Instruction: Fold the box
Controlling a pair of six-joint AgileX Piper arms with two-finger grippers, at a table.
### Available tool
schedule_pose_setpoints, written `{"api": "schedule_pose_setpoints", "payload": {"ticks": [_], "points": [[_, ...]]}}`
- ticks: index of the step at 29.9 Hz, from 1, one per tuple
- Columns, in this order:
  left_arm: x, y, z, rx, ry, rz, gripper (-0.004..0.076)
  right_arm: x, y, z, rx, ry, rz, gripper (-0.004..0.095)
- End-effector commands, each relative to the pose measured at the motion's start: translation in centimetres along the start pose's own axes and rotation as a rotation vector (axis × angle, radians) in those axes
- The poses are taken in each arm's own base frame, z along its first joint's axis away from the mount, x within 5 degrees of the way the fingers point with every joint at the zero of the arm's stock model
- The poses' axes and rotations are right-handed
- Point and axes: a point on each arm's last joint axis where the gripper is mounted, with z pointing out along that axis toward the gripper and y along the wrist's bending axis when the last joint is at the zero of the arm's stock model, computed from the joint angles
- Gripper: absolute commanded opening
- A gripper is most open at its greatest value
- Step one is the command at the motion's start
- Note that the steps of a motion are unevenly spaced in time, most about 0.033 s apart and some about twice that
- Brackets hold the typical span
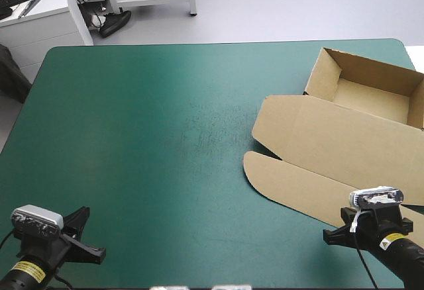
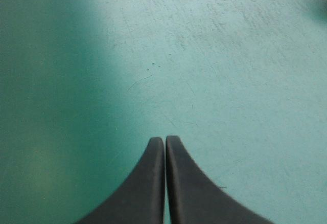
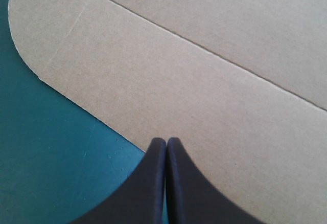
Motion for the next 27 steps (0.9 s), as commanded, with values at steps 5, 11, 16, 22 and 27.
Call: {"api": "schedule_pose_setpoints", "payload": {"ticks": [5, 11, 16, 22, 27], "points": [[-1.36, -0.09, -0.37, 0.011, -0.089, -0.007, -0.0010, -1.22, 0.09, -0.50, -0.003, -0.080, 0.001, -0.0019], [-1.36, -0.09, -0.37, 0.011, -0.089, -0.007, -0.0010, -1.22, 0.09, -0.50, -0.003, -0.080, 0.001, -0.0019], [-1.36, -0.09, -0.37, 0.011, -0.089, -0.007, -0.0010, -1.23, 0.08, -0.50, -0.002, -0.082, 0.001, -0.0020], [-1.36, -0.09, -0.37, 0.011, -0.089, -0.007, -0.0010, -1.23, 0.08, -0.50, -0.002, -0.082, 0.001, -0.0020], [-1.36, -0.09, -0.37, 0.011, -0.089, -0.007, -0.0010, -1.35, 0.06, -0.51, 0.000, -0.095, -0.001, -0.0020]]}}
